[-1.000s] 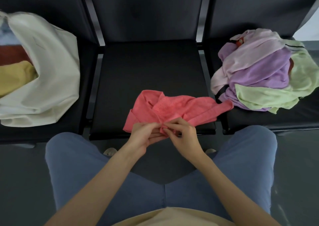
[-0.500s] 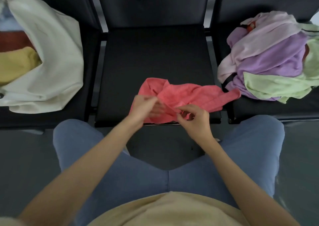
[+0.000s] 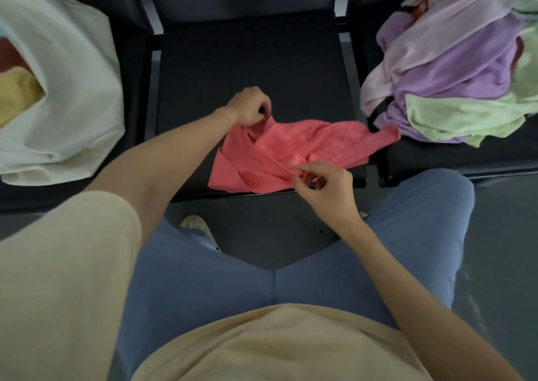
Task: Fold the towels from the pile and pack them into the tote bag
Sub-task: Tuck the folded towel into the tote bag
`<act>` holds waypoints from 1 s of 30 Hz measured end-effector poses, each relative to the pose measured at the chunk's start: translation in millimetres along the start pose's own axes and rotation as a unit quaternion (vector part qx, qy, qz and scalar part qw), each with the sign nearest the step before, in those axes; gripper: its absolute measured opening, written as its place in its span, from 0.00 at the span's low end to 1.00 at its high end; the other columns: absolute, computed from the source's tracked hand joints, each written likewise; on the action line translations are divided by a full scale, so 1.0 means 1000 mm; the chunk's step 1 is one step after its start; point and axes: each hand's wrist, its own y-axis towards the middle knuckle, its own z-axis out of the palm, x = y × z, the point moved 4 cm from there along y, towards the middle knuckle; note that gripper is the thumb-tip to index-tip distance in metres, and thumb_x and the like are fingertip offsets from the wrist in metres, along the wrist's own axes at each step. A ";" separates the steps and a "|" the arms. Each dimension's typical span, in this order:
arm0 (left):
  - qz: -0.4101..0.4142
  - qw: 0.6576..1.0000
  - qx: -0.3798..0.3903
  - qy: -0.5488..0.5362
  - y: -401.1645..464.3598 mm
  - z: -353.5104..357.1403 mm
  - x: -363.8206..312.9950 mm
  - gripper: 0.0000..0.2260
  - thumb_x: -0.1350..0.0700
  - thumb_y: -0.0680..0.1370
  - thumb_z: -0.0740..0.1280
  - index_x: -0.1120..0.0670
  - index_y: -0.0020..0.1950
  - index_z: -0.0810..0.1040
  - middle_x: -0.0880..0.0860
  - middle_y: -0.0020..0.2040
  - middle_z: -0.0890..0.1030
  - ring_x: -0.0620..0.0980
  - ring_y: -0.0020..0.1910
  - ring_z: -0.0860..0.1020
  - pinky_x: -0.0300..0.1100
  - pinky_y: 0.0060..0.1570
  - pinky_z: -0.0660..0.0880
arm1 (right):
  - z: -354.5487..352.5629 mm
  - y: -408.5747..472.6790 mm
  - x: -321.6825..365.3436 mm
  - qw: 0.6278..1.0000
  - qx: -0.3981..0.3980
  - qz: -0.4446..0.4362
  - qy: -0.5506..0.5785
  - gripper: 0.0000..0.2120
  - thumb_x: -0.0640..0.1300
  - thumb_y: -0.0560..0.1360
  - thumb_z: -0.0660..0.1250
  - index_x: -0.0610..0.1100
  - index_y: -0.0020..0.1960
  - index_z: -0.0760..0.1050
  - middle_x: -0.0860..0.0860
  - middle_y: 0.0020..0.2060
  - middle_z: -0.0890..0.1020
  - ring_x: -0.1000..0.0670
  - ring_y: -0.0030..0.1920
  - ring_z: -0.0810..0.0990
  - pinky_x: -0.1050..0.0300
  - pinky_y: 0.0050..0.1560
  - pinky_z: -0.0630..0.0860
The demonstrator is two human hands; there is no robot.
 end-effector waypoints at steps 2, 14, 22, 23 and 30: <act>-0.020 0.999 -0.025 -0.019 -0.001 -0.004 0.000 0.06 0.62 0.76 0.67 0.56 0.50 0.83 0.54 0.51 0.82 0.53 0.53 0.80 0.47 0.54 0.75 | -0.008 0.001 0.001 1.000 -0.014 0.015 0.005 0.08 0.34 0.70 0.72 0.42 0.47 0.84 0.60 0.32 0.79 0.59 0.32 0.77 0.71 0.35 0.73; -0.180 0.943 -0.267 -0.088 -0.114 -0.118 0.047 0.01 0.64 0.69 0.72 0.60 0.38 0.84 0.53 0.33 0.81 0.48 0.36 0.80 0.39 0.40 0.72 | -0.097 0.009 0.026 0.986 -0.136 0.080 0.057 0.12 0.31 0.72 0.67 0.48 0.41 0.80 0.50 0.25 0.82 0.53 0.25 0.81 0.62 0.32 0.80; -0.149 0.868 -0.467 -0.081 -0.181 -0.202 0.010 0.02 0.60 0.70 0.67 0.56 0.42 0.78 0.51 0.38 0.80 0.50 0.38 0.77 0.44 0.39 0.75 | -0.127 0.018 0.098 0.975 -0.199 -0.007 0.101 0.10 0.29 0.71 0.65 0.42 0.41 0.80 0.56 0.21 0.78 0.57 0.21 0.78 0.69 0.25 0.72; -0.136 0.852 -0.496 -0.094 -0.189 -0.215 0.003 0.02 0.60 0.71 0.67 0.56 0.43 0.78 0.51 0.38 0.80 0.49 0.38 0.78 0.44 0.39 0.75 | -0.131 0.019 0.106 0.971 -0.211 -0.013 0.111 0.09 0.29 0.71 0.65 0.41 0.42 0.81 0.55 0.22 0.79 0.57 0.22 0.78 0.69 0.25 0.73; -0.064 0.729 -0.652 -0.197 -0.235 -0.270 -0.025 0.02 0.59 0.72 0.66 0.55 0.41 0.79 0.43 0.35 0.77 0.40 0.36 0.76 0.31 0.39 0.73 | -0.147 0.034 0.144 0.959 -0.237 -0.058 0.147 0.11 0.30 0.71 0.65 0.44 0.40 0.81 0.52 0.23 0.80 0.53 0.24 0.79 0.63 0.30 0.78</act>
